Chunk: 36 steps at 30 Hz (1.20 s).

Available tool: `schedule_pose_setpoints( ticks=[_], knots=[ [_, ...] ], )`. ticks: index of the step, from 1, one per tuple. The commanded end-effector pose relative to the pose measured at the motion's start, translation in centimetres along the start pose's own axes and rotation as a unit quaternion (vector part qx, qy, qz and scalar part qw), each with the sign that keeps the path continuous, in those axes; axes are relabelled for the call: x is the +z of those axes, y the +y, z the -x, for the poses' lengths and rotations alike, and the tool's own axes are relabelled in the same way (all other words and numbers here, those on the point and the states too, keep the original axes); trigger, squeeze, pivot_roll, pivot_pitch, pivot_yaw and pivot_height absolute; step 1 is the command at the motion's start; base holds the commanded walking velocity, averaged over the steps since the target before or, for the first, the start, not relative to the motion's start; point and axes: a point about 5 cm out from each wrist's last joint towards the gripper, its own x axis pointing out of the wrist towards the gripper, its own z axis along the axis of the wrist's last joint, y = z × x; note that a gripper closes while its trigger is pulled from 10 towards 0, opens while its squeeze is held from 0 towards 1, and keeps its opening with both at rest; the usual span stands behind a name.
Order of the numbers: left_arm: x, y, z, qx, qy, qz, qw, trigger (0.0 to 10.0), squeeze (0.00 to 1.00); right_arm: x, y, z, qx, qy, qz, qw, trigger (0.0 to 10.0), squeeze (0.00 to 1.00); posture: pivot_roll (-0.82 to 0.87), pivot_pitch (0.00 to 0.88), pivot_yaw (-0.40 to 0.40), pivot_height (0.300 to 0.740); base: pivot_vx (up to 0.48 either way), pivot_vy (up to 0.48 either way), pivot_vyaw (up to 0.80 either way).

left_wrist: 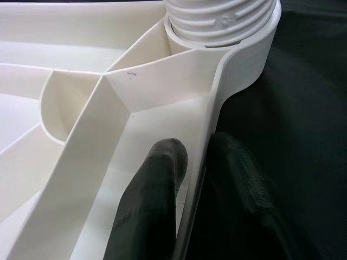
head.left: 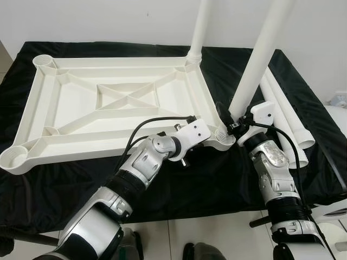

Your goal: Building children table

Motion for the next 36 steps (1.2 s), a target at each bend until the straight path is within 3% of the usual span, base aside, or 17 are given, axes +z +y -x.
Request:
schedule_pose_setpoints(
  ticks=[1, 16, 25, 36],
  knots=[
    [1.6, 0.5, 0.5, 0.016, -0.027, -0.033, 0.999, 10.0, 0.00, -4.6, -2.1, 3.3, -0.069, 0.119, -0.014, 0.990, 10.0, 0.00, 0.00, 0.082, -0.014, 0.740, 0.000, 0.000, 0.00],
    [1.6, 0.4, 0.6, 0.014, -0.028, -0.036, 0.999, 10.0, 0.00, -5.2, -0.4, 3.7, -0.051, 0.105, -0.024, 0.993, 10.0, 0.00, 0.01, 0.072, -0.011, 0.740, 0.000, 0.000, 0.00],
    [1.7, 0.3, 0.6, 0.011, -0.029, -0.039, 0.999, 10.0, 0.00, -5.9, -1.0, 3.7, -0.086, 0.130, -0.064, 0.986, 10.0, 0.00, 0.01, 0.066, -0.011, 0.740, 0.000, 0.000, 0.00],
    [1.7, 0.3, 0.6, 0.012, -0.030, -0.039, 0.999, 10.0, 0.00, -5.9, -1.6, 3.5, -0.105, 0.138, -0.061, 0.983, 10.0, 0.00, 0.01, 0.072, -0.015, 0.740, 0.000, 0.000, 0.00]
  ],
)
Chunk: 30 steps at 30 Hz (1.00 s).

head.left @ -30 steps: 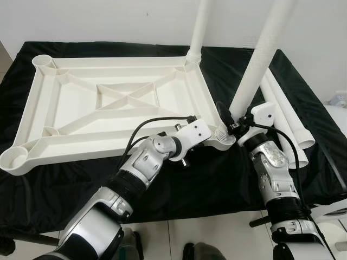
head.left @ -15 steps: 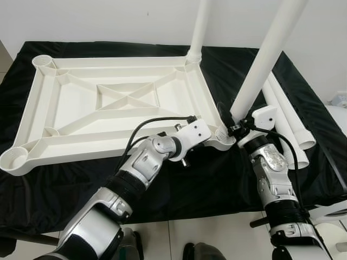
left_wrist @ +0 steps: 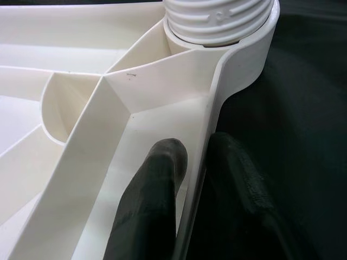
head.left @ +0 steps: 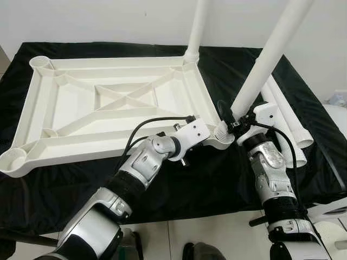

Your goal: Building children table

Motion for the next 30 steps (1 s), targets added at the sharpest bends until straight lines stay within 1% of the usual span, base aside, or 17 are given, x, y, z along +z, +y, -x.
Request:
schedule_pose_setpoints(
  ticks=[1, 6, 9, 11, 17, 19, 22, 23, 30],
  knots=[
    [1.8, 0.3, 0.5, 0.008, -0.030, -0.038, 0.999, 10.0, 0.00, -5.4, -2.1, 3.7, -0.082, 0.152, -0.026, 0.985, 10.0, 0.00, 0.01, 0.074, -0.016, 0.740, 0.000, 0.000, 0.00],
    [1.8, 0.4, 0.6, 0.010, -0.030, -0.038, 0.999, 10.0, 0.00, -5.5, -1.9, 3.6, -0.078, 0.156, -0.022, 0.984, 10.0, 0.00, 0.01, 0.077, -0.017, 0.740, 0.000, 0.000, 0.00],
    [1.8, 0.5, 0.7, 0.012, -0.030, -0.038, 0.999, 10.0, 0.00, -5.7, -1.9, 3.6, -0.086, 0.161, -0.018, 0.983, 10.0, 0.00, 0.02, 0.079, -0.016, 0.740, 0.000, 0.000, 0.00],
    [1.8, 0.5, 0.7, 0.012, -0.030, -0.037, 0.999, 10.0, 0.00, -5.5, -2.0, 3.5, -0.095, 0.153, 0.000, 0.984, 10.0, 0.00, 0.02, 0.081, -0.016, 0.740, 0.000, 0.000, 0.00],
    [1.8, 0.5, 0.8, 0.013, -0.030, -0.038, 0.999, 10.0, 0.00, -5.4, -1.7, 3.5, -0.110, 0.148, -0.001, 0.983, 10.0, 0.00, 0.02, 0.083, -0.017, 0.740, 0.000, 0.000, 0.00],
    [1.8, 0.6, 0.8, 0.014, -0.030, -0.037, 0.999, 10.0, 0.00, -5.3, -1.3, 3.5, -0.127, 0.134, 0.003, 0.983, 10.0, 0.00, 0.01, 0.083, -0.019, 0.740, 0.000, 0.000, 0.00],
    [1.8, 0.6, 0.8, 0.014, -0.031, -0.037, 0.999, 10.0, 0.00, -5.2, -1.2, 3.5, -0.133, 0.129, 0.005, 0.983, 10.0, 0.00, 0.01, 0.083, -0.019, 0.740, 0.000, 0.000, 0.00],
    [1.9, 0.6, 0.8, 0.015, -0.031, -0.038, 0.999, 10.0, 0.00, -5.1, -0.7, 3.6, -0.136, 0.114, 0.005, 0.984, 10.0, 0.00, 0.01, 0.082, -0.019, 0.740, 0.000, 0.000, 0.00],
    [1.9, 0.7, 0.8, 0.016, -0.032, -0.039, 0.999, 10.0, 0.00, -5.2, -0.1, 3.9, -0.134, 0.101, 0.000, 0.986, 10.0, 0.00, 0.01, 0.082, -0.018, 0.740, 0.000, 0.000, 0.00]
  ],
)
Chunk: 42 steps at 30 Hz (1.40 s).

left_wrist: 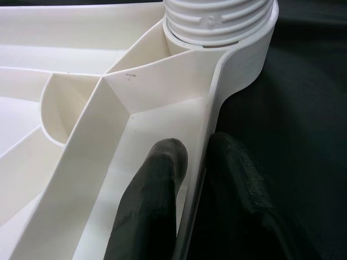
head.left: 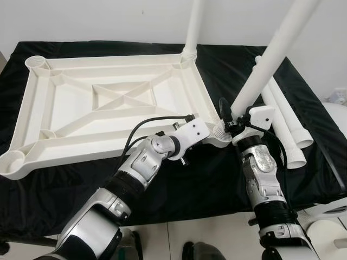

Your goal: Building children table

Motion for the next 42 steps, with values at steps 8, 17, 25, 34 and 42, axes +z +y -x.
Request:
schedule_pose_setpoints(
  ticks=[8, 17, 25, 34, 42],
  knots=[
    [1.8, 0.5, 0.5, 0.003, -0.029, -0.038, 0.999, 10.0, 0.00, -5.2, -2.3, 3.5, -0.072, 0.162, 0.007, 0.984, 10.0, 0.00, 0.01, 0.082, -0.013, 0.740, 0.000, 0.000, 0.00],
    [1.9, 0.4, 0.5, 0.003, -0.030, -0.040, 0.999, 10.0, 0.00, -5.1, -2.5, 2.3, -0.052, 0.186, 0.012, 0.981, 10.0, 0.00, 0.02, 0.076, -0.012, 0.740, 0.000, 0.000, 0.00],
    [1.9, 0.5, 0.6, 0.004, -0.030, -0.041, 0.999, 10.0, 0.00, -5.1, -2.7, 1.9, -0.034, 0.191, 0.025, 0.981, 10.0, 0.00, 0.02, 0.069, -0.014, 0.740, 0.000, 0.000, 0.00],
    [1.9, 0.3, 0.5, 0.002, -0.032, -0.042, 0.999, 10.0, 0.00, -5.1, -3.1, 2.1, -0.040, 0.191, 0.033, 0.980, 10.0, 0.00, 0.02, 0.067, -0.016, 0.740, 0.000, 0.000, 0.00],
    [2.1, 0.2, 0.5, 0.002, -0.034, -0.041, 0.999, 10.0, 0.00, -4.9, -2.5, 2.3, -0.112, 0.167, 0.011, 0.979, 10.0, 0.00, 0.01, 0.069, -0.018, 0.740, 0.000, 0.000, 0.00]
  ],
)
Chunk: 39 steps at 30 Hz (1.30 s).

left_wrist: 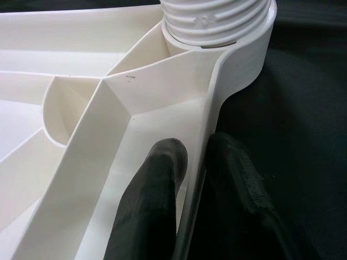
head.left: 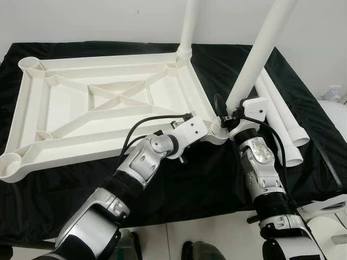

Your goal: Building children table

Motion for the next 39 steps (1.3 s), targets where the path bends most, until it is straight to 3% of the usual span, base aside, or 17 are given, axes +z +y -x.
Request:
schedule_pose_setpoints(
  ticks=[1, 6, 15, 22, 25, 29, 39],
  knots=[
    [2.3, 0.0, 0.4, -0.008, -0.038, -0.040, 0.998, 10.0, 0.00, -5.1, -3.0, 3.5, -0.112, 0.134, 0.010, 0.984, 10.0, 0.00, 0.02, 0.071, -0.019, 0.740, 0.000, 0.000, 0.00],
    [2.3, 0.1, 0.5, -0.007, -0.039, -0.039, 0.998, 10.0, 0.00, -4.8, -2.5, 3.4, -0.161, 0.123, 0.009, 0.979, 10.0, 0.00, 0.02, 0.075, -0.019, 0.740, 0.000, 0.000, 0.00],
    [2.2, 0.1, 0.6, -0.005, -0.037, -0.038, 0.999, 10.0, 0.00, -4.5, -2.0, 3.3, -0.182, 0.113, 0.020, 0.977, 10.0, 0.00, 0.02, 0.079, -0.019, 0.740, 0.000, 0.000, 0.00],
    [2.3, 0.2, 0.6, -0.003, -0.038, -0.036, 0.999, 10.0, 0.00, -4.4, -1.3, 3.5, -0.256, 0.117, 0.060, 0.958, 10.0, 0.00, 0.02, 0.083, -0.025, 0.740, 0.000, 0.000, 0.00],
    [2.3, 0.2, 0.6, -0.003, -0.038, -0.037, 0.999, 10.0, 0.00, -4.5, -1.3, 3.5, -0.266, 0.122, 0.057, 0.954, 10.0, 0.00, 0.02, 0.083, -0.025, 0.740, 0.000, 0.000, 0.00],
    [2.3, 0.2, 0.6, -0.003, -0.039, -0.037, 0.999, 10.0, 0.00, -4.6, -1.6, 3.6, -0.316, 0.136, 0.067, 0.937, 10.0, 0.00, 0.02, 0.083, -0.023, 0.740, 0.000, 0.000, 0.00],
    [2.4, 0.2, 0.6, -0.003, -0.039, -0.038, 0.999, 10.0, 0.00, -4.3, -2.0, 3.6, -0.357, 0.135, 0.063, 0.922, 10.0, 0.00, 0.02, 0.086, -0.024, 0.740, 0.000, 0.000, 0.00]
  ],
)
